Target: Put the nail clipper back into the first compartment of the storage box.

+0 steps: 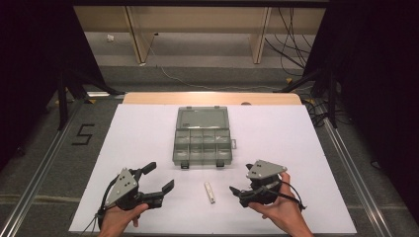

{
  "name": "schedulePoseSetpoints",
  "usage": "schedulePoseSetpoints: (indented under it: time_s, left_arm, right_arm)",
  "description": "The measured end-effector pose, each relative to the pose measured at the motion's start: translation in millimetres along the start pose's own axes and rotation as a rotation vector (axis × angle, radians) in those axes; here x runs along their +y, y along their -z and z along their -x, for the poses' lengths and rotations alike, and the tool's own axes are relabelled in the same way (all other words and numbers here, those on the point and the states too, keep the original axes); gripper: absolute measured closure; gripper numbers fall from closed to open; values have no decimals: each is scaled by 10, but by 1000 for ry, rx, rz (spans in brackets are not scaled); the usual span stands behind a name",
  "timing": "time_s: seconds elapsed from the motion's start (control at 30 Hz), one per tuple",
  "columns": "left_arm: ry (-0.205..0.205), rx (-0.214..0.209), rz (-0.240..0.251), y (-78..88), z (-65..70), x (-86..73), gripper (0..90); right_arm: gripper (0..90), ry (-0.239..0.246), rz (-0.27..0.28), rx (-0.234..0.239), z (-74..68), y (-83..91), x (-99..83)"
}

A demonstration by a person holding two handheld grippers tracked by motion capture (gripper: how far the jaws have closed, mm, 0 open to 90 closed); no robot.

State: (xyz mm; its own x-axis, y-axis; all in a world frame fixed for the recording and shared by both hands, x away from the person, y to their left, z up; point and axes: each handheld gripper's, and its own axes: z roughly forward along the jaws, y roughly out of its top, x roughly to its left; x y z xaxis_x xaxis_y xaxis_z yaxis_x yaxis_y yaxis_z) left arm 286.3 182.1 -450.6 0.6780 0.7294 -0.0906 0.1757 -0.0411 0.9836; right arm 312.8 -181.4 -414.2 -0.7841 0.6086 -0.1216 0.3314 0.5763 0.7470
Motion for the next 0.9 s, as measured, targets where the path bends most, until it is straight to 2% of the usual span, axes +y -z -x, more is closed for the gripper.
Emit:
schedulePoseSetpoints:
  time_s: [0.03,0.07,0.13,0.23,0.33,0.4,0.53,0.6,0.67,0.7,0.77,0.9]
  left_arm:
    - [0,1,1,2,-5,0,161]
    - [0,1,1,2,-5,0,161]
    - [4,4,2,4,-13,-2,161]
    - [3,4,1,3,-17,-2,161]
    - [5,4,2,0,-13,-2,161]
    - [4,4,1,-2,-14,-3,161]
    - [2,3,2,2,-14,-1,161]
    - [0,3,2,4,-17,0,161]
    - [0,3,2,4,-18,0,161]
    - [-1,3,2,3,-19,0,162]
    - [0,3,2,2,-17,-1,161]
    - [1,2,2,-1,-16,-1,161]
  right_arm:
    - [195,24,-60,24,-4,-65,44]
    - [195,24,-60,24,-4,-65,44]
    - [203,32,-105,56,-3,-164,84]
    - [204,30,-116,55,-22,-241,94]
    - [223,43,-168,86,-59,-316,150]
    - [228,49,-163,82,-69,-348,164]
    - [232,47,-225,97,-123,-450,259]
    - [236,60,-241,115,-144,-501,284]
    - [237,54,-251,112,-157,-519,295]
    - [240,72,-265,127,-179,-578,318]
    - [249,69,-283,138,-203,-619,339]
    - [269,99,-321,160,-255,-722,381]
